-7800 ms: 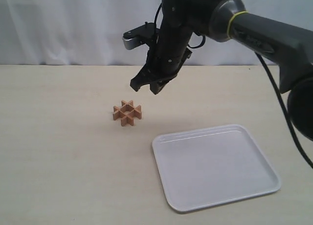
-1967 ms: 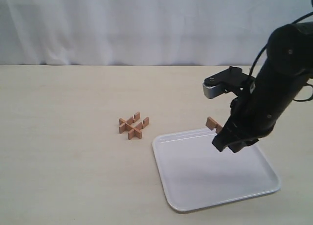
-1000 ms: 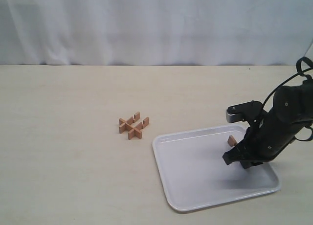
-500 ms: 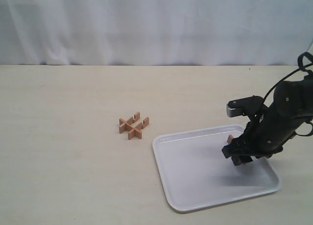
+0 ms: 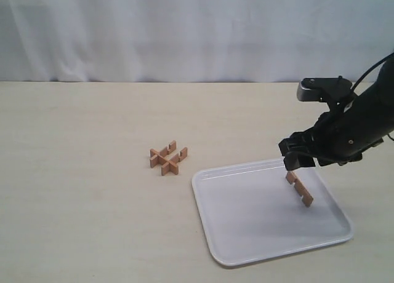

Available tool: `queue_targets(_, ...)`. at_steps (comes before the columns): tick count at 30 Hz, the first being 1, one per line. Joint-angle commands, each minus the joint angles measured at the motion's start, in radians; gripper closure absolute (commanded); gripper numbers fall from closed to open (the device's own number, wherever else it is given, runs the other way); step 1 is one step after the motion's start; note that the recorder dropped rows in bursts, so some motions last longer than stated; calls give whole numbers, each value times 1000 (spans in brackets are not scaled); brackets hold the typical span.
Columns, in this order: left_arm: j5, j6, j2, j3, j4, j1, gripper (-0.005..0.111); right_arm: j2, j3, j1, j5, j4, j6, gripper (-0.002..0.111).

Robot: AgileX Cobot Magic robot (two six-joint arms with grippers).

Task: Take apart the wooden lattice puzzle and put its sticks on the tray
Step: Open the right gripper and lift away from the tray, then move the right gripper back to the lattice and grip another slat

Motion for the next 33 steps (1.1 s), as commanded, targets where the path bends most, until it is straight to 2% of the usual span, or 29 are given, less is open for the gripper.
queue_targets(1,-12,-3,0,2,-1,-1,107,-12,-4,-2,-4,180,-167,54)
queue_targets(6,-12,-3,0,2,-1,-1,107,-12,-25,-2,14,335,-336,64)
queue_targets(12,-12,-3,0,2,-1,-1,107,-10,-105,86,15,276,-336,65)
queue_targets(17,-12,-3,0,2,-1,-1,107,48,-226,184,64,135,-184,65)
queue_targets(24,-12,-3,0,2,-1,-1,107,189,-413,317,255,-96,-4,65)
queue_targets(30,-12,-3,0,2,-1,-1,107,266,-491,388,265,-143,17,65)
queue_targets(33,-12,-3,0,2,-1,-1,107,303,-528,405,282,-143,40,69)
